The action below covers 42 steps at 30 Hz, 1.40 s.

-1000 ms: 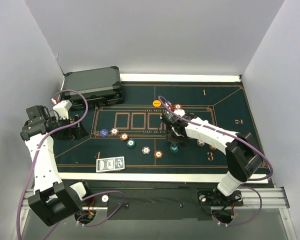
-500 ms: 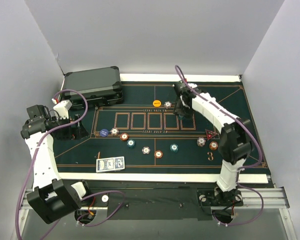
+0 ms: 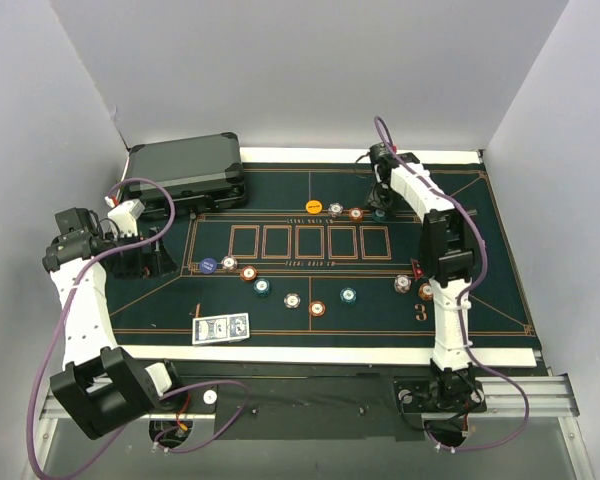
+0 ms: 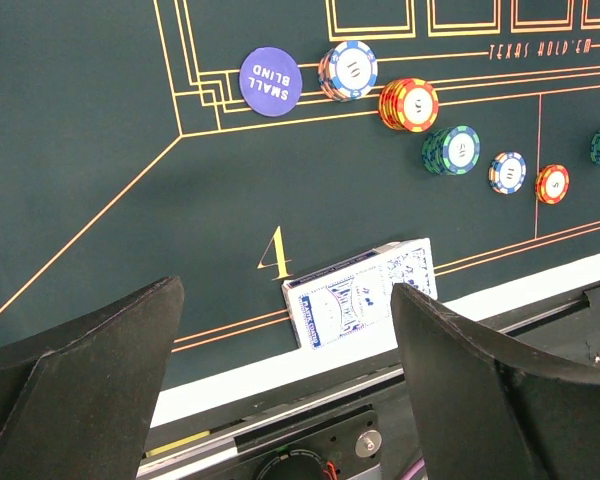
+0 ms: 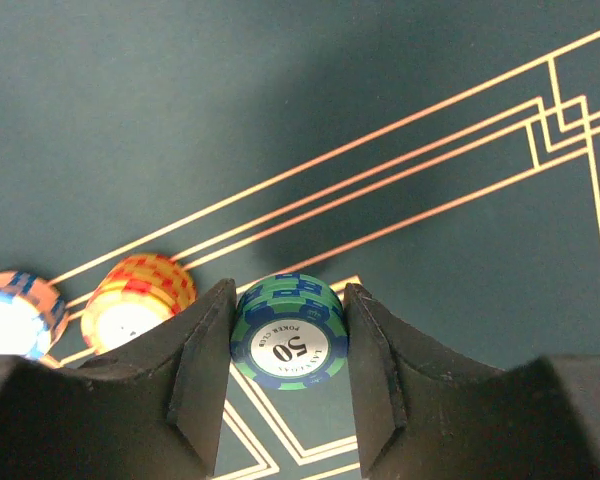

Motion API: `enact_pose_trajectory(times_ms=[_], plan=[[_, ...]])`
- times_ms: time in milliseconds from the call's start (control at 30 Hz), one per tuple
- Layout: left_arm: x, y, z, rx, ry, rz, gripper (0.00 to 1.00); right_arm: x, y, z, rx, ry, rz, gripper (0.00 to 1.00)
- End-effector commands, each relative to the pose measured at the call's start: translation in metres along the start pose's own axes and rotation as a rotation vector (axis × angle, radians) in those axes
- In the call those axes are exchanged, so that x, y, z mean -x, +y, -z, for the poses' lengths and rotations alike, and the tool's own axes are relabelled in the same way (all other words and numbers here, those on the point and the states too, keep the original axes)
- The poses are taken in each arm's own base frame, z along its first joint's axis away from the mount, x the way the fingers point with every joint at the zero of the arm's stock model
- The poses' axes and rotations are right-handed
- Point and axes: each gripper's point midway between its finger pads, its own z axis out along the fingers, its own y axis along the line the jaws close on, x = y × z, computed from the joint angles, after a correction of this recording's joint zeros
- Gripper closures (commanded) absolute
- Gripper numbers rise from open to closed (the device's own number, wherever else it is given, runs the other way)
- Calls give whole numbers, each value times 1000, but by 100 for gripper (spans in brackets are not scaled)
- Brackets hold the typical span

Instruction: Distribute texas hold em gaming equipment

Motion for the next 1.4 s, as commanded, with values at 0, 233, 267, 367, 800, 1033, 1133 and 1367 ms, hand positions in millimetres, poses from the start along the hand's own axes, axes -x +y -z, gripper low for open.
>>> enact_pose_trajectory(times_ms=[0, 233, 267, 367, 800, 1033, 1133, 1367], plan=[[13, 6, -1, 7, -43, -38, 4, 1, -1, -8, -25, 30, 8, 68], [14, 8, -2, 8, -41, -35, 4, 2, 1, -28, -35, 46, 4, 67], [15, 7, -2, 8, -43, -37, 4, 2, 1, -30, -36, 45, 3, 66], [15, 6, -1, 6, -46, -35, 4, 2, -3, -32, -42, 51, 2, 54], [13, 1, 2, 4, -54, -25, 4, 6, 0, 60, 51, -49, 31, 30], [13, -8, 13, 2, -74, -39, 4, -46, -2, 143, 148, -143, 66, 27], [10, -11, 15, -1, -74, -44, 4, -104, -5, 145, 174, -108, 107, 26], [3, -16, 19, -4, -67, -56, 4, -207, -23, 120, 156, -29, 216, 19]])
